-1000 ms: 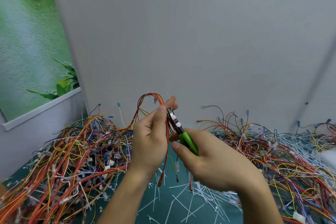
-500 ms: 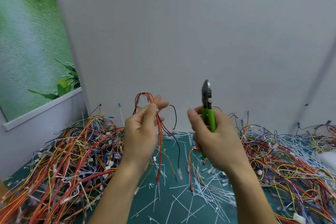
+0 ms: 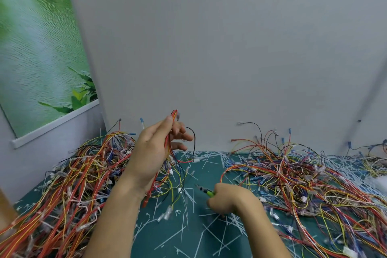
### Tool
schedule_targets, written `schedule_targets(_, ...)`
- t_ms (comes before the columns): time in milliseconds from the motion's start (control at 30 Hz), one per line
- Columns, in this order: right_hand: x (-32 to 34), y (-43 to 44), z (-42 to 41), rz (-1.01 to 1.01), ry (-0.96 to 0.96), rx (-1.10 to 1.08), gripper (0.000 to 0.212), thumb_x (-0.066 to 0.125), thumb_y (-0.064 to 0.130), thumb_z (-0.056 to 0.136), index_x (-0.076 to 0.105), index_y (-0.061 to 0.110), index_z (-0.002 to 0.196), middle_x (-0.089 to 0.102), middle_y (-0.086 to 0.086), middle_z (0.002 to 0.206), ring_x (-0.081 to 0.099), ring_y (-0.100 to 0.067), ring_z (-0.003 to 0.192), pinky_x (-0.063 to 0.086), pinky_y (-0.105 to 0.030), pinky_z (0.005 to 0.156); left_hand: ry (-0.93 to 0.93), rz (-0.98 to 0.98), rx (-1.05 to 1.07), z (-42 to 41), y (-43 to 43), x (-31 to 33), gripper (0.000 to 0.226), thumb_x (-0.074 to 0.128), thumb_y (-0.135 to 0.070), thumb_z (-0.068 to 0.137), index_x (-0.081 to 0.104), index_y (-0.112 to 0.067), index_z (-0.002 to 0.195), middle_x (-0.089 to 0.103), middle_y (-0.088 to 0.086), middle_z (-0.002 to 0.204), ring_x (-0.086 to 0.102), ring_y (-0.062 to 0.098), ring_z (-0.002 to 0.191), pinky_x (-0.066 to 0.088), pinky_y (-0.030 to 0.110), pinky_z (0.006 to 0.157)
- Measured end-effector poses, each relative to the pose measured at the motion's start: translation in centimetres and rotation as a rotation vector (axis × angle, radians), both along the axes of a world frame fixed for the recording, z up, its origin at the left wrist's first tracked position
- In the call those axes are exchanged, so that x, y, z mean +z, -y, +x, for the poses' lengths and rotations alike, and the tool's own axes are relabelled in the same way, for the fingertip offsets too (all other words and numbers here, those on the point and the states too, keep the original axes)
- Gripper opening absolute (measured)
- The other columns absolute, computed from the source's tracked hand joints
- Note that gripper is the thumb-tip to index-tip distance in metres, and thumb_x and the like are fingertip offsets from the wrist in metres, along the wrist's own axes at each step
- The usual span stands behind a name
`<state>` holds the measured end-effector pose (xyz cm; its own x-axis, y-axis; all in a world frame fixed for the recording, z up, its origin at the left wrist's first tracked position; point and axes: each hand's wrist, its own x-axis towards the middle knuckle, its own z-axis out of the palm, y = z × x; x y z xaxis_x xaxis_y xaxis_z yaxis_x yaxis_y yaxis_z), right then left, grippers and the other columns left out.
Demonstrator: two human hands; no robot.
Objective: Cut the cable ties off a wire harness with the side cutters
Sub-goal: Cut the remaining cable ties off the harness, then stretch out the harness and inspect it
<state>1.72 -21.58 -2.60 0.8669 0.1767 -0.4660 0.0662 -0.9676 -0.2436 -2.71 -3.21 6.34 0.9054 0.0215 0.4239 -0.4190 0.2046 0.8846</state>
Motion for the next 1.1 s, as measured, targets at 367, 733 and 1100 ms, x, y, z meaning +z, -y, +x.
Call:
schedule_targets(367,0.2,0.2,-0.1,-0.064,-0.021,0.038,0.034,0.05,0.034,0.097,0.055,0.011,0.122,0.06,-0.009,0.119,0.057,-0.026,0.099,0.044,-0.034,0.08,-0.009,-0.031,-0.035,-0.6,0.7,0.3,0.038,0.044,-0.034,0.104,0.055,-0.013,0.075,0.059,0.019,0.094,0.066,0.03,0.087,0.055,0.04,0.072)
schedule_targets(733,2.2,1.0,-0.9,0.191,0.168,0.08,0.055,0.055,0.038,0.103,0.044,0.023,0.154,0.05,-0.003,0.156,0.052,-0.022,0.139,0.041,-0.039,0.117,-0.074,-0.068,-0.192,-0.9,1.3,0.4,0.033,0.044,-0.024,0.102,0.055,-0.008,0.075,0.059,0.013,0.086,0.065,0.033,0.083,0.053,0.036,0.066)
schedule_targets(1100,8.8,1.9,-5.7,1.383,0.573,0.1,0.014,0.068,0.026,0.096,0.078,0.016,0.096,0.073,-0.007,0.074,0.068,-0.019,0.067,0.055,-0.024,0.066,-0.124,0.213,-0.159,-0.5,0.9,-0.4,0.037,0.05,-0.038,0.095,0.08,-0.019,0.106,0.063,0.009,0.102,0.058,0.016,0.082,0.049,0.033,0.082)
